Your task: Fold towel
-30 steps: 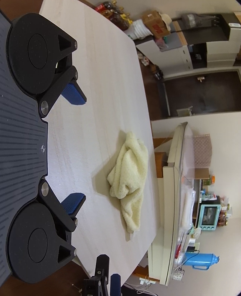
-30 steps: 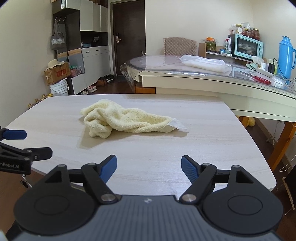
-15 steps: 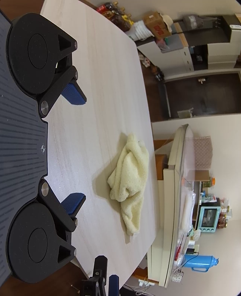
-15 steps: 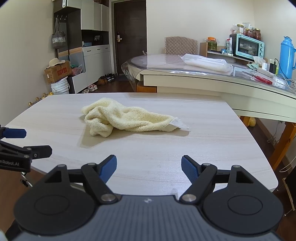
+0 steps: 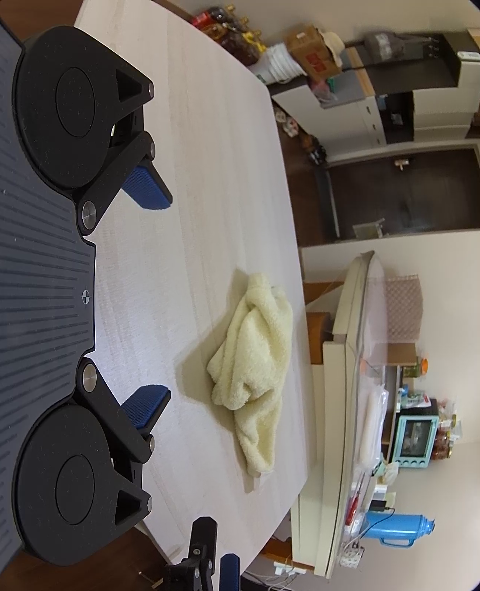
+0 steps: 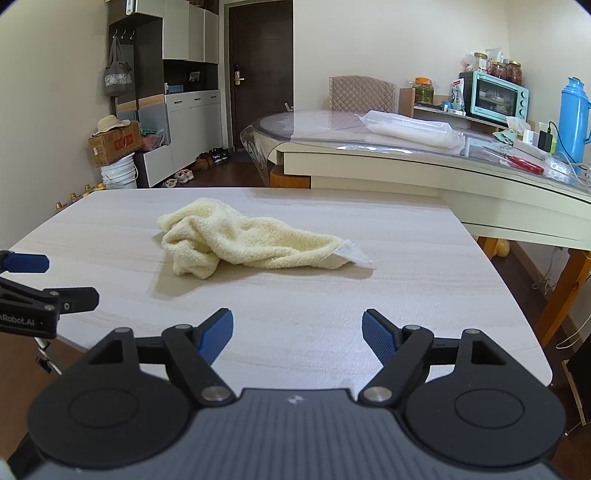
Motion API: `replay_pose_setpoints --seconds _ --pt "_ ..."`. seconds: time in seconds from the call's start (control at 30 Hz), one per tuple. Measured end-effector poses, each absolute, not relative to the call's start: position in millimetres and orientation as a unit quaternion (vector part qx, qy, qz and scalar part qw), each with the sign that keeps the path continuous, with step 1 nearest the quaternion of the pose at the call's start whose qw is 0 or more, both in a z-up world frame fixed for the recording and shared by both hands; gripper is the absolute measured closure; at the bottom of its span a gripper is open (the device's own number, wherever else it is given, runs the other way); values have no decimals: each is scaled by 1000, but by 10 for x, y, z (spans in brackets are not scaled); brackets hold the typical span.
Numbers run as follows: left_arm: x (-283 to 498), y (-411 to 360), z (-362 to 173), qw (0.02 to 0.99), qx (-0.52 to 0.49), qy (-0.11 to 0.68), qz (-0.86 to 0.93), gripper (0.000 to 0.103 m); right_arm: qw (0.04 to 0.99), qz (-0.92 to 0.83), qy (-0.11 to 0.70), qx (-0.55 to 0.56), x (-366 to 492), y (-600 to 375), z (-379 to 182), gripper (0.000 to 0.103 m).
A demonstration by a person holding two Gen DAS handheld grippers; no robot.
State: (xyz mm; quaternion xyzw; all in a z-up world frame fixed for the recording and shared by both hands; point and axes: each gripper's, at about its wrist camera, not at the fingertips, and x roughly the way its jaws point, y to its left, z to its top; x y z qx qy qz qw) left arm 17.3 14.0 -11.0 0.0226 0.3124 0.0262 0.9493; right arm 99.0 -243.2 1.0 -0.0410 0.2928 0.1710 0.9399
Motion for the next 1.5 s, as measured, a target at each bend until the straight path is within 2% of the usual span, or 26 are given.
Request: replay_pose_setpoints --seconds 0.33,0.4,0.57,0.7,0.73,0.77,0.8,0.83,0.87,1.0,1.17,1.33,1.5 --pt "413 173 -90 947 24 319 32 0 937 188 295 -5 1694 -2652 -44 25" --pt "485 181 -84 947 23 320 32 0 934 194 300 9 1880 -2700 -58 28" --pt "648 204 -80 947 23 319 32 0 923 205 325 30 2244 -2756 -186 43" --pt "743 247 -99 946 23 321 37 0 917 213 335 36 2372 -2759 -279 46" --pt "767 257 -104 946 23 321 38 0 917 214 335 37 2371 -2759 -291 51" --pt "779 258 -110 946 22 322 40 0 915 220 337 38 2387 -2745 -307 66" --pt "780 261 -119 945 20 323 42 0 913 228 337 39 2391 -2734 -317 74" --pt "787 282 -128 945 18 325 45 0 912 232 336 40 2392 -2724 -319 87" --pt "788 303 -137 944 18 325 47 0 912 237 331 41 2378 -2710 -309 89" --pt "747 428 -140 944 17 323 63 0 924 251 283 55 2262 -2680 -126 91" --pt "659 658 -123 944 15 318 87 0 900 389 197 16 1813 -2374 267 90" --pt "674 811 -62 946 18 317 62 0 866 458 184 -82 1328 -1935 303 91" --pt "791 857 40 949 30 315 8 0 896 402 174 -66 1351 -2115 355 91"
